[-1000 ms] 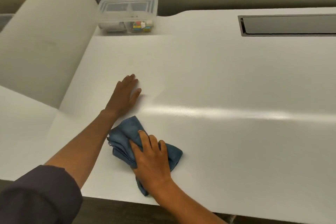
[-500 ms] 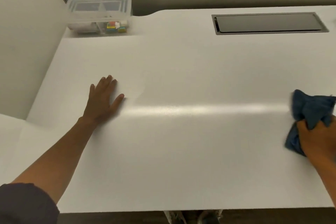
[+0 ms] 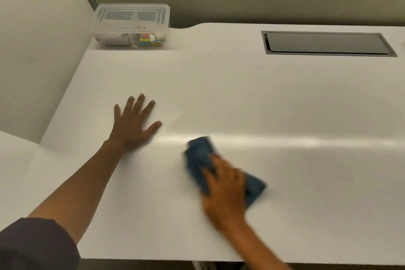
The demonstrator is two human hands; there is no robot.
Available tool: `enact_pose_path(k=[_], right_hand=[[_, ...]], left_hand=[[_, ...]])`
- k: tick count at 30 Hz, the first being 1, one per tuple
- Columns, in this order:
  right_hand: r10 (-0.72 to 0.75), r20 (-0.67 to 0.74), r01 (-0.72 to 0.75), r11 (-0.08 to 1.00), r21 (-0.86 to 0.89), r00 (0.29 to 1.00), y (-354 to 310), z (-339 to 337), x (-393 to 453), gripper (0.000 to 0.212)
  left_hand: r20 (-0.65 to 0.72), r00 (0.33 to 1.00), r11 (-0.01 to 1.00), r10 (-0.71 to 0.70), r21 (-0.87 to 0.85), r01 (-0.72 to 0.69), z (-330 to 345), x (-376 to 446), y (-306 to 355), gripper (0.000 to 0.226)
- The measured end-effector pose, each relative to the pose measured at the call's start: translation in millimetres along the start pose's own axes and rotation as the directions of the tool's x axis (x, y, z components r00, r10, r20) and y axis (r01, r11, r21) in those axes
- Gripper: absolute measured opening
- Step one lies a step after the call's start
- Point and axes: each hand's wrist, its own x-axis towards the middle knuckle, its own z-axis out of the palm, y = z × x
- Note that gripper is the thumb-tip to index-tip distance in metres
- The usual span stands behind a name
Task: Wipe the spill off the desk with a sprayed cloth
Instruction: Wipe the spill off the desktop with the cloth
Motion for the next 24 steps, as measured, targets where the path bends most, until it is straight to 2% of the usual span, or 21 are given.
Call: enact_pose_path(k=[2, 6, 9, 12, 14, 16, 18, 19, 20, 22, 24], right_hand=[[-0.169, 0.125, 0.160, 0.984, 0.074, 0.978, -56, 25, -30, 0.051], [-0.306, 0.266, 0.263, 0.947, 0.184, 0.914, -121, 48, -67, 0.034], [-0.336, 0.256, 0.337, 0.941, 0.039, 0.906, -114, 57, -71, 0.023], [-0.299, 0.322, 0.318, 0.948, -0.006, 0.898, -87, 50, -62, 0.038], [-0.217, 0.337, 0.250, 0.966, -0.059, 0.916, -53, 34, -45, 0.057], [-0.073, 0.211, 0.096, 0.990, -0.101, 0.975, 5, 8, -24, 0.066], [0.127, 0.037, -0.125, 0.991, -0.045, 0.991, 79, -28, -4, 0.055], [0.239, -0.055, -0.240, 0.971, -0.008, 0.969, 119, -47, -1, 0.046], [0.354, -0.129, -0.356, 0.935, 0.008, 0.926, 159, -67, -3, 0.040], [0.573, -0.187, -0.591, 0.804, -0.061, 0.798, 234, -100, -24, 0.044], [0.738, -0.278, -0.782, 0.615, -0.098, 0.615, 292, -124, -57, 0.047]], left_hand=[[0.010, 1.000, 1.000, -0.001, 0.008, 0.001, 1, 2, -1, 0.081], [-0.009, 1.000, 1.000, 0.000, 0.014, 0.000, 2, 1, 0, 0.081], [-0.022, 1.000, 1.000, 0.013, 0.013, -0.012, 0, 0, 2, 0.079], [-0.008, 1.000, 1.000, 0.025, 0.012, -0.025, 2, 2, 1, 0.080], [-0.026, 1.000, 1.000, 0.017, 0.026, -0.016, 3, 4, -1, 0.079], [-0.012, 1.000, 1.000, 0.013, 0.016, -0.013, 6, 10, -2, 0.081], [0.017, 1.000, 0.999, 0.025, -0.031, -0.025, 11, 14, -10, 0.085], [0.030, 1.000, 0.997, 0.008, -0.078, -0.005, 15, 14, -15, 0.083], [0.041, 0.999, 0.994, -0.009, -0.112, 0.014, 14, 15, -16, 0.081], [0.038, 0.999, 0.993, -0.027, -0.113, 0.031, 16, 13, -16, 0.079], [0.028, 0.999, 0.998, -0.024, -0.051, 0.026, 12, 12, -9, 0.080]])
